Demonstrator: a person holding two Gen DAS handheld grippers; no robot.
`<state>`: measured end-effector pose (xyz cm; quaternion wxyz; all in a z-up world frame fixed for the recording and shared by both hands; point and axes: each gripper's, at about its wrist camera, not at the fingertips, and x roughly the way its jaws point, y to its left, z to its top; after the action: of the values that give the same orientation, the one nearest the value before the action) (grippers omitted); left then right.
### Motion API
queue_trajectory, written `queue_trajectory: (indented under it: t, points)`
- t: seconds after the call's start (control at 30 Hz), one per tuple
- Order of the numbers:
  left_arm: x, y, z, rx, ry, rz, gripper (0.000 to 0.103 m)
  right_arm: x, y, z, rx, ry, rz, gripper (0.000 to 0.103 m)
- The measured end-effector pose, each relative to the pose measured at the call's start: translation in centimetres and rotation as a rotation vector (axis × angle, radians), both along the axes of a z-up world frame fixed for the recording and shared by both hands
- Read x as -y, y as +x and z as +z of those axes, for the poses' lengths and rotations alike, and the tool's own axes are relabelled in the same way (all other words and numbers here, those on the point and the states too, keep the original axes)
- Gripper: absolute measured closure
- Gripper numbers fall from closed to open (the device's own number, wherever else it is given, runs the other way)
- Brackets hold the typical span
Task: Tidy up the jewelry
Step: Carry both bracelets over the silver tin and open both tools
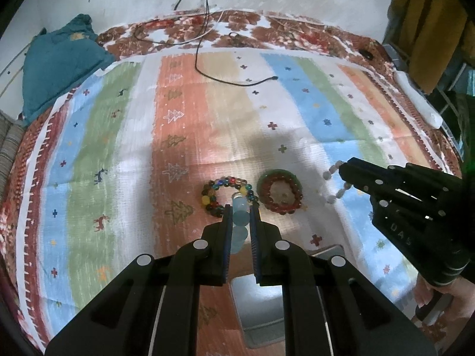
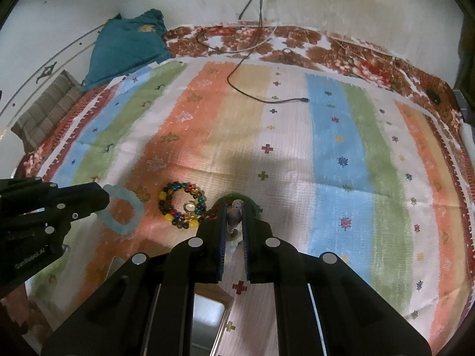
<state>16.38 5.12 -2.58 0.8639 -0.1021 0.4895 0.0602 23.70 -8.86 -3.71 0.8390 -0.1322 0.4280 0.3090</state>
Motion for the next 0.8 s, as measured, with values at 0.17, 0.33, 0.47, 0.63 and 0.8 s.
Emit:
queue_trajectory:
  t: [0.17,0.33,0.47,0.63,0.8]
  points:
    - [0.8,-1.1,1.0,0.031,-0.007,-0.016,0.092,0.5,-1.4,1.0,0.03,0.007,0.006,0.092]
    - [1.4,-2.3,1.5,0.05,-0.005,-0.029,0.092,1.2,-2.5,1.6,0.033,0.026,0.007,0.092]
    - [1.7,-3.1,1.7,0.057,-0.008,-0.038,0.092,1.7,-3.6,1.8,0.037,0.035,0.012,0.092]
    - [2.2,-4.1,1.7,0.06,-0.006,-0.047,0.092,2.0,-4.8,1.5,0.031,0.034,0.023,0.092]
    - [2.6,-5.2,1.7,0.064,0.0,-0.048,0.092,2.1,-5.9,1.4,0.031,0.03,0.033,0.092]
